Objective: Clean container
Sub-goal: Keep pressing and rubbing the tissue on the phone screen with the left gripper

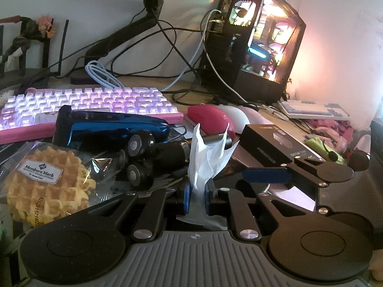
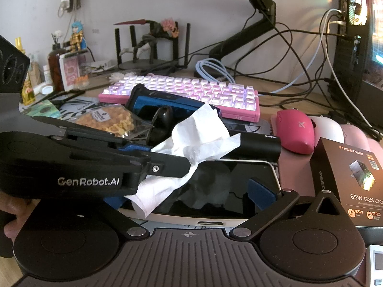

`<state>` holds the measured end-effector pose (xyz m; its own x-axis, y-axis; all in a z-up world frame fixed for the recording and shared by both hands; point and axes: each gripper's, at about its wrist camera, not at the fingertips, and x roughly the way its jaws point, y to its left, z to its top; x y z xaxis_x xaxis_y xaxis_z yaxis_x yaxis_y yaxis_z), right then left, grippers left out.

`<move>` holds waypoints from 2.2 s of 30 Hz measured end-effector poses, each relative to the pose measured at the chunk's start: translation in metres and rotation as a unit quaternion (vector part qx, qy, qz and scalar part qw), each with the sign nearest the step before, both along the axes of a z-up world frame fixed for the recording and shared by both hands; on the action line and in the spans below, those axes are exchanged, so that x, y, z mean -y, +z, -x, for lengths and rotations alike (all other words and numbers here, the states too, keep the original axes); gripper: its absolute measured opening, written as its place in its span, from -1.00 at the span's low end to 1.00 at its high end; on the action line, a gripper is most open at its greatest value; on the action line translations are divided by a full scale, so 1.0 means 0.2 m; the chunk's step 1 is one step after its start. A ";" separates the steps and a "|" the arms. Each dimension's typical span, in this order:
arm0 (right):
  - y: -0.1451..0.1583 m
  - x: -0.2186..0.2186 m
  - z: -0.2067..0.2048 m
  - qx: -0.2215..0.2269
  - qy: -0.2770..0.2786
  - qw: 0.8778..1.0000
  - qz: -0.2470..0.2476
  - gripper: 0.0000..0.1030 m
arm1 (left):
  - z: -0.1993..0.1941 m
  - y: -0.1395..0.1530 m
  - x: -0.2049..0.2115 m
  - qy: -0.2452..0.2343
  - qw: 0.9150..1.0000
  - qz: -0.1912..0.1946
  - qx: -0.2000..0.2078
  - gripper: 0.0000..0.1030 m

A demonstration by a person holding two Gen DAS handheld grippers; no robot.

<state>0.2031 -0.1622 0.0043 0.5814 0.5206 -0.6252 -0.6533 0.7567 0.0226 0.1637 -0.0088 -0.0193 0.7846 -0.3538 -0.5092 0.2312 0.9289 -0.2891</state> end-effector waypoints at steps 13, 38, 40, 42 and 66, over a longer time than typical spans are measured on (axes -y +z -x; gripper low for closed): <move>0.00 0.00 0.00 0.000 0.000 1.000 0.000 1.00 | 0.01 0.00 0.02 -0.010 1.000 -0.008 0.001 -0.69; 0.00 0.00 0.00 0.000 0.000 1.000 0.000 1.00 | 0.02 0.01 0.01 0.010 1.000 -0.017 0.002 -0.69; 0.00 0.00 0.00 0.000 0.000 1.000 0.000 1.00 | 0.02 0.01 0.02 0.009 1.000 -0.021 0.003 -0.69; 0.00 0.00 0.00 0.000 0.000 1.000 0.000 1.00 | 0.02 0.01 0.02 0.005 1.000 -0.020 0.003 -0.69; 0.00 0.00 0.00 0.000 0.000 1.000 0.000 1.00 | 0.01 0.01 0.00 0.014 1.000 -0.015 0.001 -0.69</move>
